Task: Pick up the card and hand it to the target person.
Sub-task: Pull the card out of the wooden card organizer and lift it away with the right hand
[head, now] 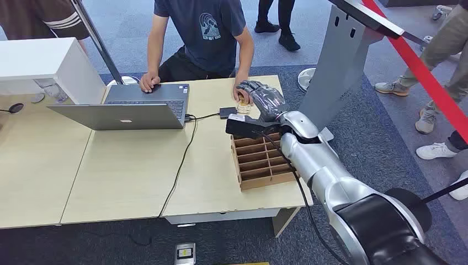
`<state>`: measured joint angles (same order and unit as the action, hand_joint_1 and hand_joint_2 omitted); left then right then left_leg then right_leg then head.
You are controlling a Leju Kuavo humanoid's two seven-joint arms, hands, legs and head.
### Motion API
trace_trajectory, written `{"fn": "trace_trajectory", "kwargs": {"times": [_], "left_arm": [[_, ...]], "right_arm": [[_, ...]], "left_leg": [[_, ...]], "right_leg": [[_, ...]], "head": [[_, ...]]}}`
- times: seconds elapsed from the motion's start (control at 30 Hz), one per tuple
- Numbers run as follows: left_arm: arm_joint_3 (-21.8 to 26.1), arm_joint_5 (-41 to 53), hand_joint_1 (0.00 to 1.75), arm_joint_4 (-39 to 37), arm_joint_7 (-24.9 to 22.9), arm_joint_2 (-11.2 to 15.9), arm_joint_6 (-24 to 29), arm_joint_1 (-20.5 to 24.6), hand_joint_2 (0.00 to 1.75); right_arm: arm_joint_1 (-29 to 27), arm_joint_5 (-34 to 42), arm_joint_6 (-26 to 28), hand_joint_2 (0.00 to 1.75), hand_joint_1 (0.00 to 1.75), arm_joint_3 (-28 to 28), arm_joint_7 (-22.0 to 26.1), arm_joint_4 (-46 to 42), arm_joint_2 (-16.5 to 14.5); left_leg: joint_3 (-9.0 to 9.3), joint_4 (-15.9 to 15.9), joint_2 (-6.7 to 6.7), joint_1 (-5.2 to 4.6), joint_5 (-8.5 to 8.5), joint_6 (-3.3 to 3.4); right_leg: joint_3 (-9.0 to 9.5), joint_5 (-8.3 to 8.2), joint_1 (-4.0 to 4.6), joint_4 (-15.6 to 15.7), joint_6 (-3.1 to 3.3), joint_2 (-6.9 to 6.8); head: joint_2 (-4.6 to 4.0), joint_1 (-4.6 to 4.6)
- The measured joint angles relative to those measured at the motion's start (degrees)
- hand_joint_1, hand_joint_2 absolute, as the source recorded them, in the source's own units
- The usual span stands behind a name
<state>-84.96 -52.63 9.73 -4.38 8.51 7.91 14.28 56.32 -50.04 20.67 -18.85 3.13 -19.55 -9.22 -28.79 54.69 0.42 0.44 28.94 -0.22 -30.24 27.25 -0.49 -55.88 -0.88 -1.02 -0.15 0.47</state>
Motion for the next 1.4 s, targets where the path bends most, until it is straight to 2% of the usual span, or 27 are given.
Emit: {"fn": "trace_trajectory", "kwargs": {"times": [0.1, 0.67, 1.2, 1.4], "left_arm": [[0.0, -0.16, 0.0, 0.0, 0.04, 0.01, 0.1, -0.17, 0.0], [0.0, -0.39, 0.0, 0.0, 0.21, 0.12, 0.37, -0.39, 0.0], [0.0, -0.07, 0.0, 0.0, 0.23, 0.14, 0.32, -0.38, 0.0], [0.0, 0.08, 0.0, 0.0, 0.23, 0.14, 0.24, -0.36, 0.0]], "right_arm": [[0.02, 0.11, 0.05, 1.75, 0.96, 0.12, -0.01, -0.28, 0.23], [-3.09, 0.22, 0.51, 1.75, 0.79, 0.14, -1.61, -0.43, 1.54], [-5.08, 0.43, 0.57, 1.75, 0.96, 0.12, -3.08, -0.44, 2.23], [-5.66, 0.29, 0.56, 1.75, 0.96, 0.12, -3.48, -0.43, 2.43]], "left_leg": [[0.0, 0.0, 0.0, 0.0, 0.0, 0.0], [-0.01, 0.0, 0.0, 0.0, 0.0, 0.0], [0.0, 0.0, 0.0, 0.0, 0.0, 0.0], [-0.01, 0.0, 0.0, 0.0, 0.0, 0.0]], "right_leg": [[-0.01, 0.0, 0.0, 0.0, 0.0, 0.0], [-0.01, 0.0, 0.0, 0.0, 0.0, 0.0], [-0.02, 0.0, 0.0, 0.0, 0.0, 0.0], [-0.02, 0.0, 0.0, 0.0, 0.0, 0.0]], "head": [[0.0, -0.01], [0.0, -0.01], [0.0, 0.0], [0.0, -0.01]]}}
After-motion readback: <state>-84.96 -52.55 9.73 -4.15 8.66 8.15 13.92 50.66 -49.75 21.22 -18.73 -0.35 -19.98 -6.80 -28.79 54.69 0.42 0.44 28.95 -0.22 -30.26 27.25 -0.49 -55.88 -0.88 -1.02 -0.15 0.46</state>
